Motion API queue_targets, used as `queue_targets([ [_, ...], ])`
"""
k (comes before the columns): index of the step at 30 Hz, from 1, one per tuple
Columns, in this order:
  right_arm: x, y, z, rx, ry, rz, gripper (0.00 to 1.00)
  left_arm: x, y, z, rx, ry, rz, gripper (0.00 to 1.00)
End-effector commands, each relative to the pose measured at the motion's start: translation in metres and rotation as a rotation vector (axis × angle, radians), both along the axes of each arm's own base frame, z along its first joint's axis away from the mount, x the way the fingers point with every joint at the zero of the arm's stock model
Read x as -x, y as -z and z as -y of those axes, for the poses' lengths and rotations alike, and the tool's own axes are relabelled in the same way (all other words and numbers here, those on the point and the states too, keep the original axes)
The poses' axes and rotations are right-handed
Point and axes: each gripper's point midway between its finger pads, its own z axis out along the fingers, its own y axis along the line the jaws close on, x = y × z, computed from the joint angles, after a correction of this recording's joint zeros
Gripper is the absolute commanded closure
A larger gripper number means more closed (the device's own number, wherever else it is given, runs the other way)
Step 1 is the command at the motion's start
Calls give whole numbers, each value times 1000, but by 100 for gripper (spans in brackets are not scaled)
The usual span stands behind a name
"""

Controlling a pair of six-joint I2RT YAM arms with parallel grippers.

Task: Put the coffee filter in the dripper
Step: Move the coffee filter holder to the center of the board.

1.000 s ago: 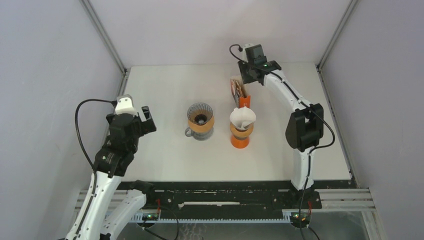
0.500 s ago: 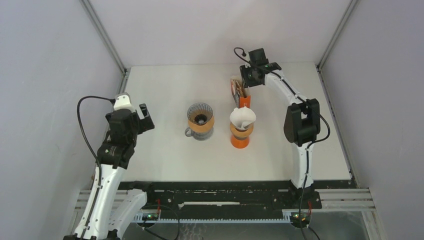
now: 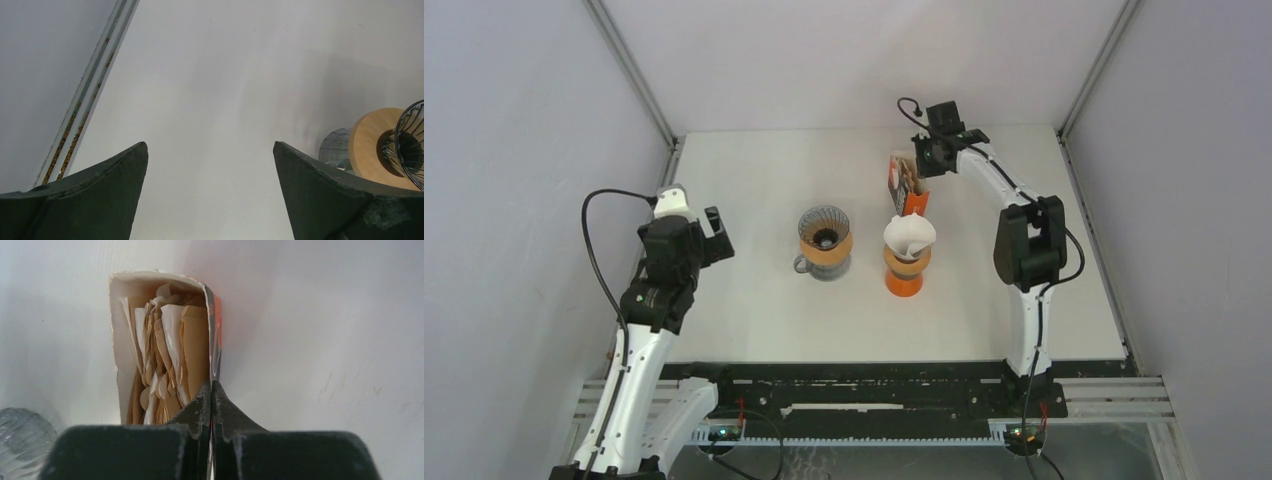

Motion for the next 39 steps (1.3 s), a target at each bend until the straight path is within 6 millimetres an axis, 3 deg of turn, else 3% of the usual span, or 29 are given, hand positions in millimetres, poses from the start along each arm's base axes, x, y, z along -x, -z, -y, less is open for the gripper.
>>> queue_targets([
  [1,8,-31,32,-5,81,62,100,-5,1,-1,9,-6,13,0],
  [10,50,-30,94,38,203,37,100,-8,6,-1,4,-12,0,0],
  [16,76,-23,115,66,248,25,100,-10,9,-3,-3,-21,-11,0],
  [18,79,-25,117,71,251,30,99,-10,10,-4,-6,-26,-15,0],
  [27,78,-56,116,40,257,109,76,-10,11,-5,-10,-34,-18,0],
  [34,82,-80,105,10,231,161,72,-10,11,-4,-5,-26,-20,0],
  [39,84,-75,87,0,182,143,71,-11,12,-3,-4,-24,-23,0],
])
